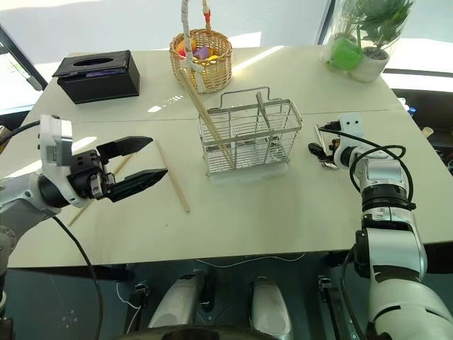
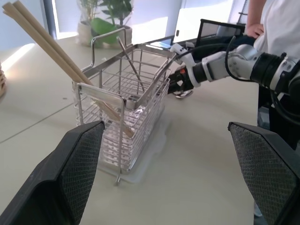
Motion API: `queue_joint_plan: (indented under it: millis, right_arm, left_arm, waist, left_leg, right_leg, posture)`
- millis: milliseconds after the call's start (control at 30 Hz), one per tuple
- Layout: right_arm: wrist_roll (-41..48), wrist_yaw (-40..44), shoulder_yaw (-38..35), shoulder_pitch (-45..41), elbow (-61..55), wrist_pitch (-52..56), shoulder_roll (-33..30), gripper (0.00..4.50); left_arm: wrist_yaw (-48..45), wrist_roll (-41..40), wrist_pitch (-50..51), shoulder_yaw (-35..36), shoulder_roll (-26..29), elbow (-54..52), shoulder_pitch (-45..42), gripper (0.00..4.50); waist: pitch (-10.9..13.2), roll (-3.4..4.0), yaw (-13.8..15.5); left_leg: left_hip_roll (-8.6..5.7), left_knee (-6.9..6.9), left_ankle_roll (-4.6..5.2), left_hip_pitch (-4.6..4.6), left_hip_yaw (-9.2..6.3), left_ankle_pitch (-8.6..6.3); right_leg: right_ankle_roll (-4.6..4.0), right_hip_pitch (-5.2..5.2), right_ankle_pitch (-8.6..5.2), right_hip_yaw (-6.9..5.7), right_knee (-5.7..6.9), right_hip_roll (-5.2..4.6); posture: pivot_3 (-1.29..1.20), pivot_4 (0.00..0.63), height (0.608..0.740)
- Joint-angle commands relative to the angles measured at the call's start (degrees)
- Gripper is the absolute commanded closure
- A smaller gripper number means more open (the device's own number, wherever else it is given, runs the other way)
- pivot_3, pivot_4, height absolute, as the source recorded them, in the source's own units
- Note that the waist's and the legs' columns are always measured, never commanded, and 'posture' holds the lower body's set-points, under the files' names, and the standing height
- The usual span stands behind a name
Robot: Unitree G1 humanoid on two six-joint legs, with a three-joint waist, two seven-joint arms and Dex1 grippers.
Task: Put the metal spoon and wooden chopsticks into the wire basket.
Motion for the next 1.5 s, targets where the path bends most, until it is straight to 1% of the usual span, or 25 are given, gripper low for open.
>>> queue_joint_plan:
  millis: [33, 167, 200, 267, 300, 367, 400, 467, 500, 767, 900, 967, 1033, 1167, 1300, 1433, 1500]
  right_arm:
    - [-0.8, 0.9, 0.7, 0.1, 0.3, 2.1, -0.2, 0.06]
    - [-1.5, 1.7, 1.2, 0.9, -1.3, 2.0, -0.8, 0.06]
    - [-1.4, 1.1, 0.7, 1.2, -1.6, 2.1, -0.7, 0.28]
    - [-1.1, 0.4, -0.1, 1.6, -2.0, 1.8, -0.6, 0.91]
    - [-1.1, 0.6, -0.1, 1.9, -2.3, 1.6, -0.7, 1.36]
    - [-1.2, 0.6, -0.1, 2.3, -2.9, 1.6, -0.9, 2.47]
    - [-1.2, 0.5, -0.2, 2.5, -3.1, 1.6, -0.9, 2.91]
    - [-1.2, 0.5, -0.3, 2.7, -3.4, 1.7, -1.0, 4.05]
    - [-1.2, 0.5, -0.3, 2.8, -3.5, 1.8, -1.0, 4.42]
    - [-1.5, -0.2, -0.4, 2.7, -3.7, 3.0, -1.6, 4.47]
    - [-0.9, -5.1, -3.9, 1.4, -5.2, 0.7, -2.6, 4.47]
    - [-0.8, -9.1, -6.1, 1.1, -8.1, -1.2, -3.0, 4.47]
    - [0.8, -13.2, -9.7, 0.7, -13.4, -3.5, -2.1, 4.47]
    - [5.2, -19.3, -15.3, 0.6, -28.3, -6.5, 2.8, 4.47]
    - [9.9, -21.7, -16.6, -0.5, -40.7, -7.8, 9.3, 4.47]
    - [15.9, -22.2, -16.5, -2.9, -47.0, -9.2, 16.3, 4.47]
    - [18.5, -21.7, -15.8, -3.5, -48.4, -10.2, 19.6, 4.47]
  left_arm:
    - [-0.6, -0.3, -0.8, 1.6, 0.7, -1.2, -0.1, 0.0]
    - [-0.3, -0.1, -1.1, 1.1, 0.1, -1.0, -0.5, 0.0]
    - [-0.3, 0.1, -1.3, 0.7, -0.1, -1.1, -0.5, 0.0]
    - [-0.2, 0.5, -1.5, 0.3, -0.3, -1.1, -0.6, 0.0]
    - [-0.2, 0.6, -1.6, 0.1, -0.4, -1.2, -0.7, 0.0]
    - [-0.1, 0.8, -1.7, 0.0, -0.6, -1.2, -0.8, 0.0]
    - [-0.1, 0.8, -1.8, -0.1, -0.6, -1.2, -0.9, 0.0]
    - [-0.2, 0.9, -1.8, -0.1, -0.7, -1.1, -0.9, 0.0]
    - [-0.3, 1.0, -1.8, -0.1, -0.7, -1.1, -0.9, 0.0]
    - [-0.5, 1.4, -1.8, -0.1, -1.1, -1.1, -0.8, 0.0]
    - [-0.9, 1.2, -1.6, 0.4, -1.0, -0.8, -0.5, 0.0]
    - [-1.1, 1.2, -1.5, 0.5, -0.9, -0.7, -0.4, 0.0]
    - [-1.5, 1.5, -1.6, 0.4, -0.7, -0.1, -0.5, 0.0]
    - [-2.3, 2.8, -2.0, -0.5, -1.0, 1.6, -1.2, 0.0]
    - [-3.1, 4.6, -2.7, -1.8, -1.8, 3.7, -2.3, 0.0]
    - [-3.9, 6.0, -3.7, -3.0, -2.4, 5.9, -4.1, 0.0]
    - [-4.2, 6.4, -3.9, -3.3, -2.8, 6.6, -5.0, 0.0]
  waist:
    - [0.0, -0.01, 0.0]
    - [0.0, -0.01, 0.0]
    - [0.0, -0.01, 0.0]
    - [0.0, -0.01, 0.0]
    - [0.0, -0.01, 0.0]
    - [0.0, -0.01, 0.1]
    - [0.0, -0.01, 0.2]
    - [0.0, -0.01, 0.2]
    - [0.0, -0.01, 0.2]
    - [0.0, -0.01, 0.2]
    - [0.0, 0.01, 0.4]
    - [0.0, 0.03, 0.4]
    - [0.1, 0.09, 0.2]
    - [0.1, 0.2, -0.2]
    - [0.1, 0.2, -0.2]
    - [0.1, 0.21, 0.1]
    - [0.1, 0.21, 0.2]
  left_leg:
    - [0.0, 0.0, 0.0, 0.0, 0.0, 0.0]
    - [0.0, -0.01, 0.0, -0.01, 0.0, 0.0]
    - [0.0, -0.01, 0.0, -0.01, 0.0, 0.0]
    - [0.0, -0.02, 0.0, -0.01, 0.0, 0.0]
    - [0.0, -0.03, 0.0, -0.01, 0.0, 0.0]
    - [0.0, -0.03, 0.0, -0.01, 0.0, 0.0]
    - [0.0, -0.03, 0.0, -0.01, 0.0, 0.0]
    - [0.0, -0.02, 0.0, -0.01, 0.0, 0.0]
    - [0.0, -0.02, 0.0, -0.01, 0.0, 0.0]
    - [0.0, -0.02, 0.0, -0.02, 0.0, 0.0]
    - [0.0, -0.02, 0.0, -0.02, 0.0, 0.0]
    - [0.0, -0.02, 0.0, -0.08, 0.01, 0.0]
    - [-0.01, -0.02, 0.0, -0.1, 0.03, 0.0]
    - [0.04, -0.19, -0.03, -0.13, 0.09, 0.02]
    - [0.15, -0.28, -0.09, -0.07, 0.11, 0.06]
    - [0.15, -0.19, -0.11, -0.07, 0.12, 0.07]
    - [0.14, -0.14, -0.11, -0.07, 0.11, 0.07]
  right_leg:
    - [0.0, 0.0, 0.0, 0.0, 0.0, 0.0]
    - [0.0, -0.01, 0.0, 0.0, 0.0, 0.0]
    - [0.0, -0.02, 0.0, 0.0, 0.0, 0.0]
    - [0.0, -0.02, 0.0, 0.0, 0.0, 0.0]
    - [0.01, -0.02, 0.0, 0.0, 0.0, 0.0]
    - [0.01, -0.02, 0.0, 0.0, -0.01, 0.0]
    - [0.01, -0.02, 0.0, 0.0, -0.01, 0.0]
    - [0.0, -0.01, 0.0, 0.0, -0.01, -0.01]
    - [0.0, 0.0, 0.0, 0.0, -0.01, -0.01]
    - [0.0, -0.01, 0.0, 0.0, -0.02, -0.01]
    - [0.0, 0.0, 0.0, 0.0, -0.02, -0.01]
    - [-0.01, -0.05, 0.0, 0.0, -0.02, -0.03]
    - [0.0, -0.09, 0.0, 0.0, -0.02, -0.03]
    - [0.02, -0.21, 0.01, 0.02, 0.02, 0.03]
    - [0.01, -0.24, 0.0, 0.02, 0.1, 0.15]
    - [0.03, -0.23, 0.02, 0.03, 0.14, 0.13]
    - [0.03, -0.22, 0.03, 0.03, 0.15, 0.13]
  posture:
    - [0.0, 0.15, 0.74]
    - [0.0, 0.15, 0.74]
    - [0.0, 0.15, 0.74]
    - [0.0, 0.15, 0.74]
    - [0.0, 0.15, 0.74]
    - [0.0, 0.15, 0.74]
    - [0.0, 0.15, 0.74]
    - [0.0, 0.15, 0.74]
    - [0.0, 0.15, 0.74]
    - [0.0, 0.15, 0.74]
    - [0.0, 0.15, 0.74]
    - [0.0, 0.15, 0.74]
    - [0.0, 0.15, 0.74]
    - [0.0, 0.15, 0.74]
    - [0.0, 0.15, 0.74]
    - [0.0, 0.15, 0.74]
    - [0.0, 0.15, 0.74]
